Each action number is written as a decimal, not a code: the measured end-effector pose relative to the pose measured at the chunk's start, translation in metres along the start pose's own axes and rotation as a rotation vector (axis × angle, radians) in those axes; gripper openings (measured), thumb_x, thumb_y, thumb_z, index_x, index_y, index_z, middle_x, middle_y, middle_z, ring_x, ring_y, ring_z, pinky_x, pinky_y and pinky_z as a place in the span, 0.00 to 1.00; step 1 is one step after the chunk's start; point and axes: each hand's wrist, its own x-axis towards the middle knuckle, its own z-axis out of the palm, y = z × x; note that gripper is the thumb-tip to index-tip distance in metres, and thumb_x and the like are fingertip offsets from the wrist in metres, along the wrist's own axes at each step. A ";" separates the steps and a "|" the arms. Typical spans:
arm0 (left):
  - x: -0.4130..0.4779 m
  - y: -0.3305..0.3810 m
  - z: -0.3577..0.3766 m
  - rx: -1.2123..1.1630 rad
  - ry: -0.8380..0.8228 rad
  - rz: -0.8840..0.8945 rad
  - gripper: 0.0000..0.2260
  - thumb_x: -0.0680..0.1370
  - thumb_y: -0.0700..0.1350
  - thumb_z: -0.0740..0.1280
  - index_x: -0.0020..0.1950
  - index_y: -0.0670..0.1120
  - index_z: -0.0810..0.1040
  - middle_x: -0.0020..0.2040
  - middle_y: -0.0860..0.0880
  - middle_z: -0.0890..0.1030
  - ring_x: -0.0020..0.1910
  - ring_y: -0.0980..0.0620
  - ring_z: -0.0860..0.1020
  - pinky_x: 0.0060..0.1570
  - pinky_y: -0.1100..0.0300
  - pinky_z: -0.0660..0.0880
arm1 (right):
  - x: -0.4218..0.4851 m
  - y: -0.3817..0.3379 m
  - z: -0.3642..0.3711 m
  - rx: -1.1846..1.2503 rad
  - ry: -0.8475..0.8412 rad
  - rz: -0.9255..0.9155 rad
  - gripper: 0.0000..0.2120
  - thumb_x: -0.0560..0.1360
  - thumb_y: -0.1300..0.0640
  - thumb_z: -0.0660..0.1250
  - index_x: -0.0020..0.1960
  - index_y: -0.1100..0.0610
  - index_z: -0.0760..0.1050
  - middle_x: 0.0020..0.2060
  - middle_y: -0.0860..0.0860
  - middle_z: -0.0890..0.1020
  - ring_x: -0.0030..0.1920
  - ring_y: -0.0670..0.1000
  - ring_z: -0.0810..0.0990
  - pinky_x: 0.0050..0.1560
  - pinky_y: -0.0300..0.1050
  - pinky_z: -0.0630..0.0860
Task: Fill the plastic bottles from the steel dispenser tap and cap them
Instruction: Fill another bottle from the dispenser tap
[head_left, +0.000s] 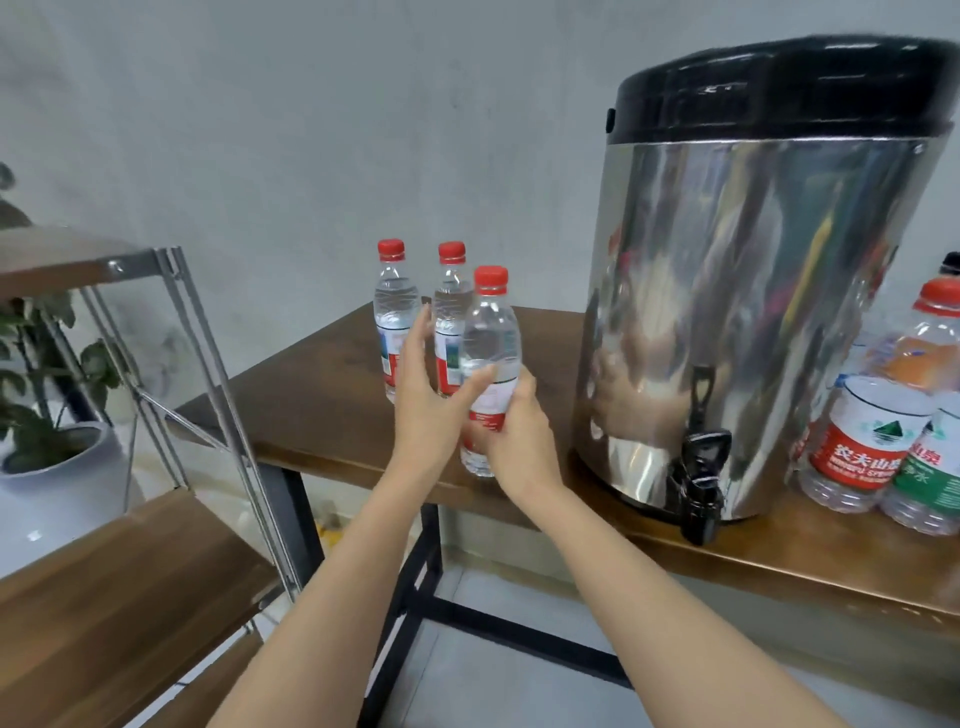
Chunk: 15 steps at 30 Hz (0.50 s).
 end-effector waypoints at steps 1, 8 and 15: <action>0.008 -0.007 -0.004 0.050 0.032 -0.002 0.36 0.74 0.50 0.75 0.77 0.58 0.58 0.75 0.55 0.65 0.74 0.54 0.64 0.73 0.50 0.64 | 0.008 0.004 0.002 -0.021 0.046 0.008 0.39 0.72 0.53 0.76 0.74 0.49 0.57 0.65 0.50 0.76 0.63 0.52 0.78 0.61 0.54 0.77; 0.046 -0.085 -0.015 0.369 0.074 -0.380 0.56 0.69 0.54 0.79 0.81 0.46 0.41 0.81 0.42 0.49 0.79 0.40 0.49 0.76 0.40 0.51 | 0.056 0.024 0.015 -0.109 0.201 0.060 0.44 0.72 0.57 0.76 0.78 0.53 0.51 0.70 0.54 0.71 0.69 0.57 0.72 0.66 0.56 0.73; 0.061 -0.114 0.008 0.480 0.050 -0.362 0.59 0.67 0.58 0.78 0.80 0.46 0.37 0.81 0.42 0.51 0.79 0.41 0.54 0.77 0.41 0.51 | 0.085 0.034 0.028 -0.155 0.210 0.080 0.44 0.72 0.54 0.76 0.78 0.52 0.52 0.70 0.54 0.71 0.69 0.56 0.71 0.64 0.54 0.72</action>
